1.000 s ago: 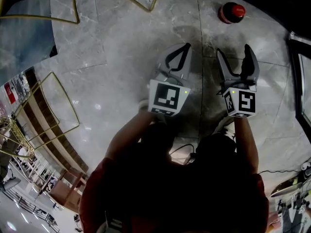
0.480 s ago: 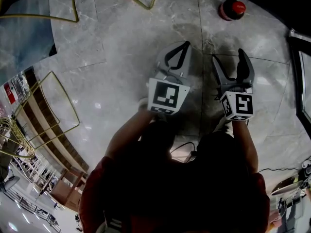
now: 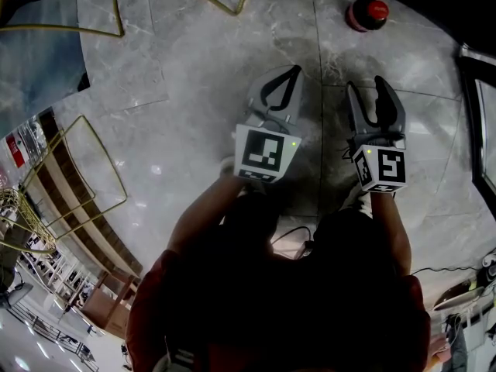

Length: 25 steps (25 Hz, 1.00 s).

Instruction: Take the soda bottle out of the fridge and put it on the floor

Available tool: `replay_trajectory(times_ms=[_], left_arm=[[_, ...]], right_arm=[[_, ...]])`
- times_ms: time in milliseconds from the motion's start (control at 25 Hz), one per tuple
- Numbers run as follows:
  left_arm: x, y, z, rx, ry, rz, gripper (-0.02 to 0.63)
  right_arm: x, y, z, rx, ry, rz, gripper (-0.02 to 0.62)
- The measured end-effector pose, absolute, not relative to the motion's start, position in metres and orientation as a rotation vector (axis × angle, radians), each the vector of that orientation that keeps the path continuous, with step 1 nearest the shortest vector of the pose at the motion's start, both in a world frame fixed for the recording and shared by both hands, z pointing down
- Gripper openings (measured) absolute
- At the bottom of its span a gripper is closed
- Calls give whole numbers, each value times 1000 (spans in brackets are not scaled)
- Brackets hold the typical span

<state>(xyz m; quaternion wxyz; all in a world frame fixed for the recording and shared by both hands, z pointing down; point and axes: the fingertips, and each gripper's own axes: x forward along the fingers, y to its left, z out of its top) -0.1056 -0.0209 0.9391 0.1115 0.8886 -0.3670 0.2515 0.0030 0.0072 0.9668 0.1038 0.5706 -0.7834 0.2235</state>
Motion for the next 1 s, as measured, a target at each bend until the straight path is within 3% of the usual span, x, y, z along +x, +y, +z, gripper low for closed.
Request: replay_trajectory(times_ms=[280, 320, 720, 1000], left_arm=[[-104, -22, 938, 2619, -1079, 729, 0], [-104, -22, 938, 2625, -1077, 730, 0], [-105, -23, 927, 2625, -1078, 766, 0], [-108, -30, 831, 2628, -1101, 778, 0]], right_arm=[[5, 7, 964, 1669, -2287, 609, 11], [3, 7, 962, 1653, -2299, 595, 0], [15, 1, 937, 1658, -2285, 524, 0], [51, -1, 829, 1724, -2195, 524, 0]])
